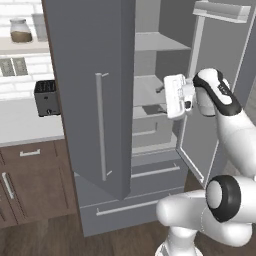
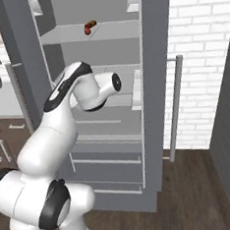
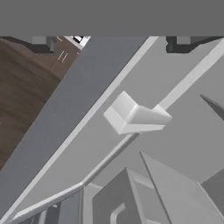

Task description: Take the strawberry from the fridge and place it on top of the pancake, located on the dining counter.

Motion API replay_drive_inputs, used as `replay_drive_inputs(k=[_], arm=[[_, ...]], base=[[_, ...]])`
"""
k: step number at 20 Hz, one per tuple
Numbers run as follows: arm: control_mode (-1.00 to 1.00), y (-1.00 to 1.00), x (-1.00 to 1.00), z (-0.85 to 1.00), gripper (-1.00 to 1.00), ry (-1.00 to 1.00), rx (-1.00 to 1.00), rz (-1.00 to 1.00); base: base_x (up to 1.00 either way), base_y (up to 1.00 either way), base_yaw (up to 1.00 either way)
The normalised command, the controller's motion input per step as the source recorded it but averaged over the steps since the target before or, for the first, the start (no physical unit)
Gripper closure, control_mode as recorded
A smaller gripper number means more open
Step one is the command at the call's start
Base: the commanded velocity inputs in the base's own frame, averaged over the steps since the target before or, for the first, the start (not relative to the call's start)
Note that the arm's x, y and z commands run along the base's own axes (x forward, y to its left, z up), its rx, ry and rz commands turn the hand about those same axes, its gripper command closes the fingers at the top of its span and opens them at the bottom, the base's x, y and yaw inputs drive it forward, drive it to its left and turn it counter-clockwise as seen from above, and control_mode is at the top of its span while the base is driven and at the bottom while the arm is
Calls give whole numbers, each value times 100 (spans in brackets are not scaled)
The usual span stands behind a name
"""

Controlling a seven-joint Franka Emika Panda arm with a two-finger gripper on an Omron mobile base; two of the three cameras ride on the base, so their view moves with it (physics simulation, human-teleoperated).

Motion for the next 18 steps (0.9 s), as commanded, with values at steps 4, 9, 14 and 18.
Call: replay_drive_inputs(k=[4,9,14,18], arm=[[-100,30,13,-22,-100,0,2,18],[-100,52,2,-15,-100,0,0,16],[-100,42,0,-6,-100,0,0,13],[-100,32,0,-3,-100,0,0,12]], base=[[0,0,0],[0,0,0],[0,0,0],[0,0,0]])
